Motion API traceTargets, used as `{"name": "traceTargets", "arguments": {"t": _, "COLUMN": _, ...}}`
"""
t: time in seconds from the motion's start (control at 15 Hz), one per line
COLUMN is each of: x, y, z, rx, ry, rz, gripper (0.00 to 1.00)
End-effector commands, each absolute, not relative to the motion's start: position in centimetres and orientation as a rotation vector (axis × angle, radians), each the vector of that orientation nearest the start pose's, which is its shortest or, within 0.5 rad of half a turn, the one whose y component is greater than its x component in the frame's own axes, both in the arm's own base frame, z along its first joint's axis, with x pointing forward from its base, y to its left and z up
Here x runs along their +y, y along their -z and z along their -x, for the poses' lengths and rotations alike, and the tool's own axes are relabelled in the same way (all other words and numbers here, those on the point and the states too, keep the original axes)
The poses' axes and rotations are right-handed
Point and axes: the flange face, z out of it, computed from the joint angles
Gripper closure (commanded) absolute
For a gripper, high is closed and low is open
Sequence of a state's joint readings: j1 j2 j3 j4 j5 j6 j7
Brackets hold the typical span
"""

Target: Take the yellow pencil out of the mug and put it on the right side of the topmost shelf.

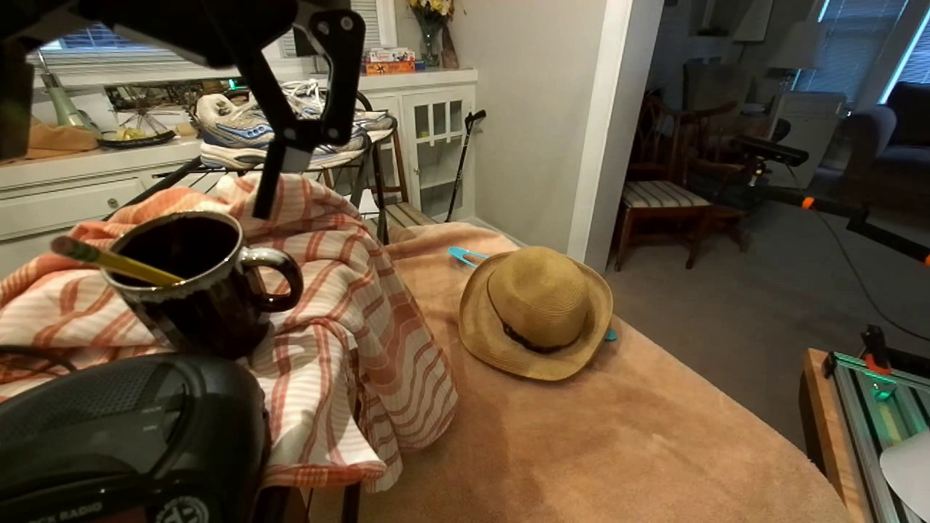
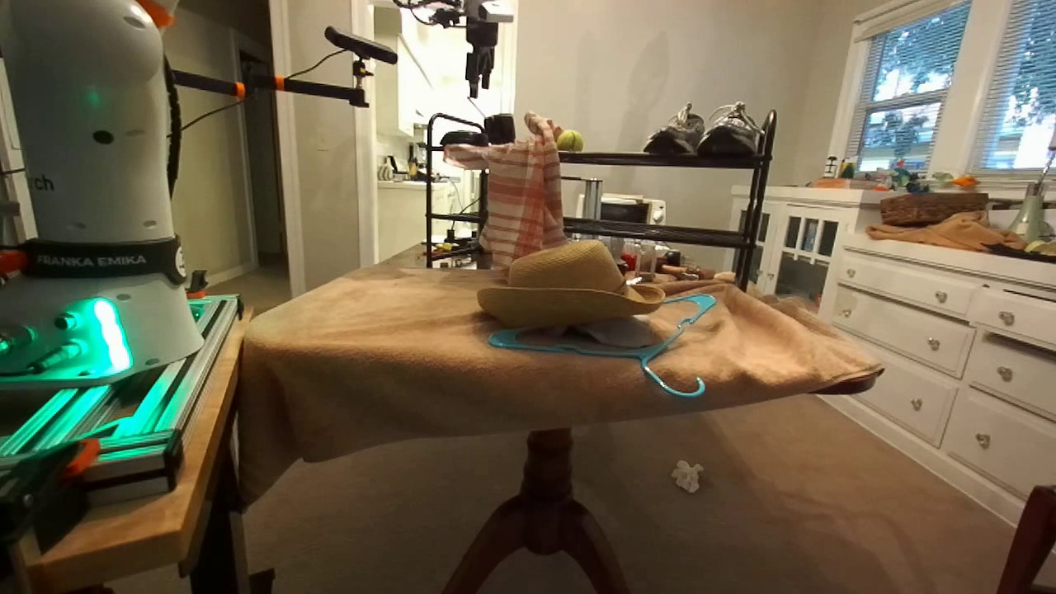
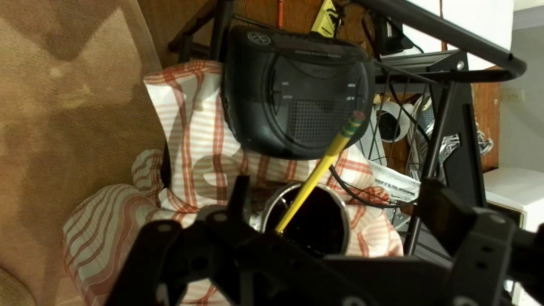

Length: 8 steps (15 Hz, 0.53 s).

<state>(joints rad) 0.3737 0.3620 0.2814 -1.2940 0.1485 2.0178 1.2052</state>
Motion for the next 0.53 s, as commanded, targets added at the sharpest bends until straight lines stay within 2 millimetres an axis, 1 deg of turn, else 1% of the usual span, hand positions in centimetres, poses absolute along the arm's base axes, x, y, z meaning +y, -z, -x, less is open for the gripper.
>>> {"name": "traceTargets", "arguments": {"t": 0.0, "x": 40.1, "y": -58.9, "z": -56.9, "rx": 0.830, "ry": 0.045, "rz": 2.567, "gripper": 0.00}}
{"name": "traceTargets", "arguments": {"t": 0.13, "x": 40.4, "y": -59.1, "z": -56.6, "rx": 0.796, "ry": 0.013, "rz": 2.591, "gripper": 0.00}}
{"name": "traceTargets", "arguments": {"t": 0.27, "x": 41.0, "y": -59.7, "z": -56.3, "rx": 0.752, "ry": -0.004, "rz": 2.596, "gripper": 0.00}}
{"name": "traceTargets", "arguments": {"t": 0.47, "x": 41.3, "y": -60.4, "z": -55.7, "rx": 0.736, "ry": -0.052, "rz": 2.621, "gripper": 0.00}}
